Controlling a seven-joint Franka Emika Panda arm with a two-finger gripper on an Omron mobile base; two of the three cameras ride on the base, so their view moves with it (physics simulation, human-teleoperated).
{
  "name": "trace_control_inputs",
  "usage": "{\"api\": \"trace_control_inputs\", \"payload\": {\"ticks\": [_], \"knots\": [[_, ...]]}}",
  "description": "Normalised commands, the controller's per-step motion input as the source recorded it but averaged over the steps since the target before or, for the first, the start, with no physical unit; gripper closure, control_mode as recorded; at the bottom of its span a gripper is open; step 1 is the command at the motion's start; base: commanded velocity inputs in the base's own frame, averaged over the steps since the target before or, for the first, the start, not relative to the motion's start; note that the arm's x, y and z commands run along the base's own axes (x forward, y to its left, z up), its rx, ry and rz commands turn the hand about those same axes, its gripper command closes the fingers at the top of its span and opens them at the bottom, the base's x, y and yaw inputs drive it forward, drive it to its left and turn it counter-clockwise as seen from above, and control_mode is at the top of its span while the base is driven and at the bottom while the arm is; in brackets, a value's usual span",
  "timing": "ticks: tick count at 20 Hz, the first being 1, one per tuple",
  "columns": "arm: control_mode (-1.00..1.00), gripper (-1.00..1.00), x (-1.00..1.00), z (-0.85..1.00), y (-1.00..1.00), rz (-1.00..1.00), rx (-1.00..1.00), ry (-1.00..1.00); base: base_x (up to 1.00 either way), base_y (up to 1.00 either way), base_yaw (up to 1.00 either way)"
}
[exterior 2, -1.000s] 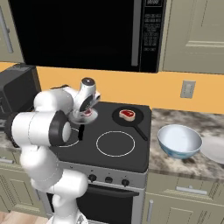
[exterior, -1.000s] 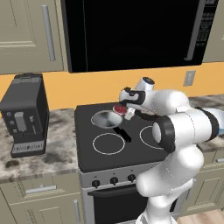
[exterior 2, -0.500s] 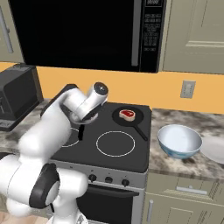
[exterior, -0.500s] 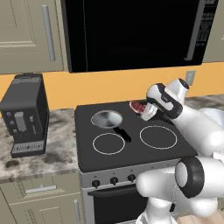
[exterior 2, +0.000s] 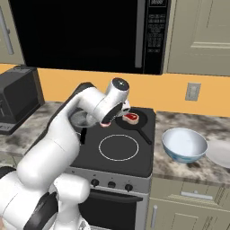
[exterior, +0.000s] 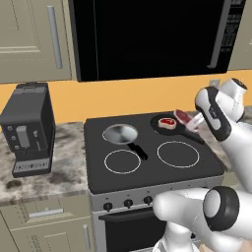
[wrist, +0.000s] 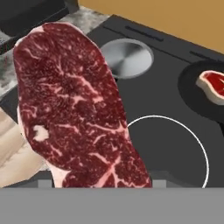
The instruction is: Place one of the steaks on the plate and the other in the bowl. Then place the bowl in the fridge.
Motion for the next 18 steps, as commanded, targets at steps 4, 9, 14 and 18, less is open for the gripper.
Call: {"api": "trace_control_inputs", "payload": {"ticks": [4, 9, 14, 18], "knots": [[-1.00, 1.00, -0.20, -0.05, -0.72, -0.19, -0.11, 0.12, 0.00, 0.00, 0.00], [-1.00, 1.00, 0.00, -0.22, -0.79, -0.16, -0.09, 0.11, 0.00, 0.00, 0.00], [-1.00, 1.00, 0.00, -0.31, -0.69, -0.22, -0.19, 0.07, 0.00, 0.00, 0.00], [-1.00, 1.00, 0.00, -0.07, -0.89, -0.22, -0.09, 0.12, 0.00, 0.00, 0.00]]}}
